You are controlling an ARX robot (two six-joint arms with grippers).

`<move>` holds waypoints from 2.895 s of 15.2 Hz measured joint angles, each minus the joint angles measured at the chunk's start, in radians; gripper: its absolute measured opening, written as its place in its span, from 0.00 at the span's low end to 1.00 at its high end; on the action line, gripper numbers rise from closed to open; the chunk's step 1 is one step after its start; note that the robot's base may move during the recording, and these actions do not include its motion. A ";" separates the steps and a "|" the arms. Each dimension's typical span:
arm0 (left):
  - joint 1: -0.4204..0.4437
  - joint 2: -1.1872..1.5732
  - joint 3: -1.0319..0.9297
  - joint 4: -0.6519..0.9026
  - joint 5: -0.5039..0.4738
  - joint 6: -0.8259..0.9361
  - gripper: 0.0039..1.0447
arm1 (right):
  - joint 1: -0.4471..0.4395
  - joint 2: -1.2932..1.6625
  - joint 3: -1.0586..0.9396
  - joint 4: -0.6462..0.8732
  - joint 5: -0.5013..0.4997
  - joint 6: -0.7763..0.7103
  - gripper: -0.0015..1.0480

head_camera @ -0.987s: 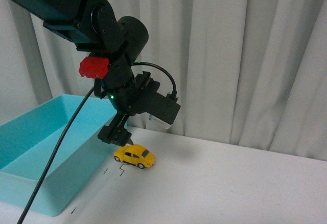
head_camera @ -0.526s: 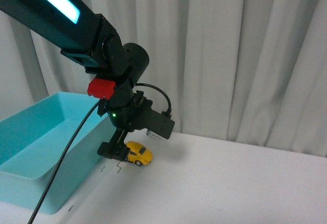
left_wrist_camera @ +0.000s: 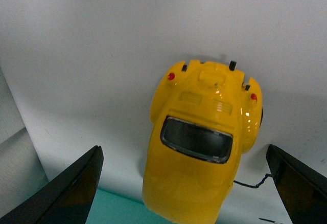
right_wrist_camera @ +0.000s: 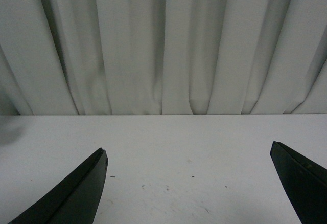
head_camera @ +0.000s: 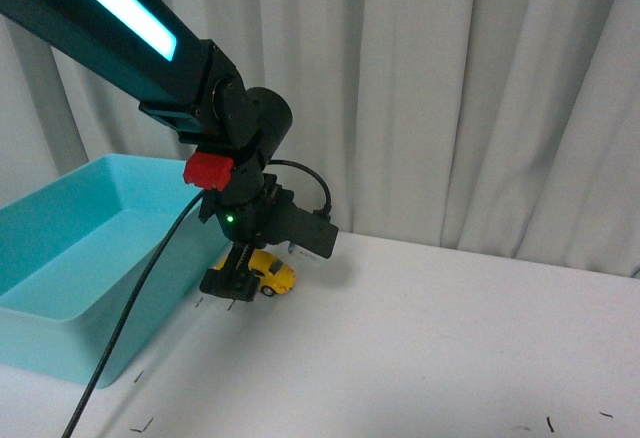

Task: Wind up and store yellow beetle toy

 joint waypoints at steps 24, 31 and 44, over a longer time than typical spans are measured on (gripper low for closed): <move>0.354 -0.484 -0.155 -0.043 0.181 -0.742 0.37 | 0.000 0.000 0.000 0.000 0.000 0.000 0.94; 0.338 -0.303 -0.151 -0.006 0.009 -1.007 0.37 | 0.000 0.000 0.000 0.000 0.000 0.000 0.94; 0.371 -0.114 -0.138 0.107 -0.094 -1.082 0.36 | 0.000 0.000 0.000 0.000 0.000 0.000 0.94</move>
